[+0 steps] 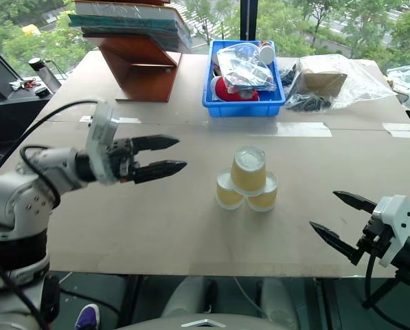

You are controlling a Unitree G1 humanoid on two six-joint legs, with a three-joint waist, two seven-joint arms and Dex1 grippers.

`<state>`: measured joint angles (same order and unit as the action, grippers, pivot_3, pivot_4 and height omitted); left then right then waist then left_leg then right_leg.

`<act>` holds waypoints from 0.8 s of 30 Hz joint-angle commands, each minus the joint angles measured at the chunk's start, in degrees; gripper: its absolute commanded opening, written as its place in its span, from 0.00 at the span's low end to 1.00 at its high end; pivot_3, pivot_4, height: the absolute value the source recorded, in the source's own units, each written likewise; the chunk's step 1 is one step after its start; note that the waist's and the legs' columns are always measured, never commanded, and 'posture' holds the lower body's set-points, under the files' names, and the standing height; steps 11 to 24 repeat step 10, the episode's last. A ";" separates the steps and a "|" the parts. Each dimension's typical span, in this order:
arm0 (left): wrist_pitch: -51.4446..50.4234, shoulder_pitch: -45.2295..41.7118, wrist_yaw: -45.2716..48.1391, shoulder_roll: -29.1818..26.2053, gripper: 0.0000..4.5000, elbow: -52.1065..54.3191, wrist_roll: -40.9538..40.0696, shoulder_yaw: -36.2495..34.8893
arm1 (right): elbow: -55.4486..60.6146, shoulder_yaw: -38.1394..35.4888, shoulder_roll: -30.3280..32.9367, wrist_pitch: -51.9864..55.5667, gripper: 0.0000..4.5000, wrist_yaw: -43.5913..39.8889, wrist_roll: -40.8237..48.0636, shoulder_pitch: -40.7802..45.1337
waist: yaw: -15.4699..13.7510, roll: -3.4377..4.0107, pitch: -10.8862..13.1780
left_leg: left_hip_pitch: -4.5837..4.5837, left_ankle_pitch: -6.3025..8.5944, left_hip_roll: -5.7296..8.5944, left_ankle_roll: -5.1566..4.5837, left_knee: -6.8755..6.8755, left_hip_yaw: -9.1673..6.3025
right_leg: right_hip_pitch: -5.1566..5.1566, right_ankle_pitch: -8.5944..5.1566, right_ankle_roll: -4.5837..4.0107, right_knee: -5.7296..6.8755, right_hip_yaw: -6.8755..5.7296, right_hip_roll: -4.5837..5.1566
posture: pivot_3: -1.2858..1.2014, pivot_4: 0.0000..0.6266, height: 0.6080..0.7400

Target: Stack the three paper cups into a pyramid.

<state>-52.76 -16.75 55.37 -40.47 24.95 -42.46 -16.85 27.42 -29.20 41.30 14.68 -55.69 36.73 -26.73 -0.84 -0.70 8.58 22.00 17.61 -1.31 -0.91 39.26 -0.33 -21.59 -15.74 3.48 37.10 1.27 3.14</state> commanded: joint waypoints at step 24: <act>13.83 29.21 -9.76 4.71 0.94 11.24 5.83 -7.18 | -10.33 -7.27 4.92 -1.15 1.00 -7.01 -0.39 1.21 | 0.07 0.02 -0.05 | -0.22 0.11 -0.03 -0.18 -0.07 0.11 | 0.15 0.00 -0.01 0.00 0.12 0.03 | 0.52 0.24 1.00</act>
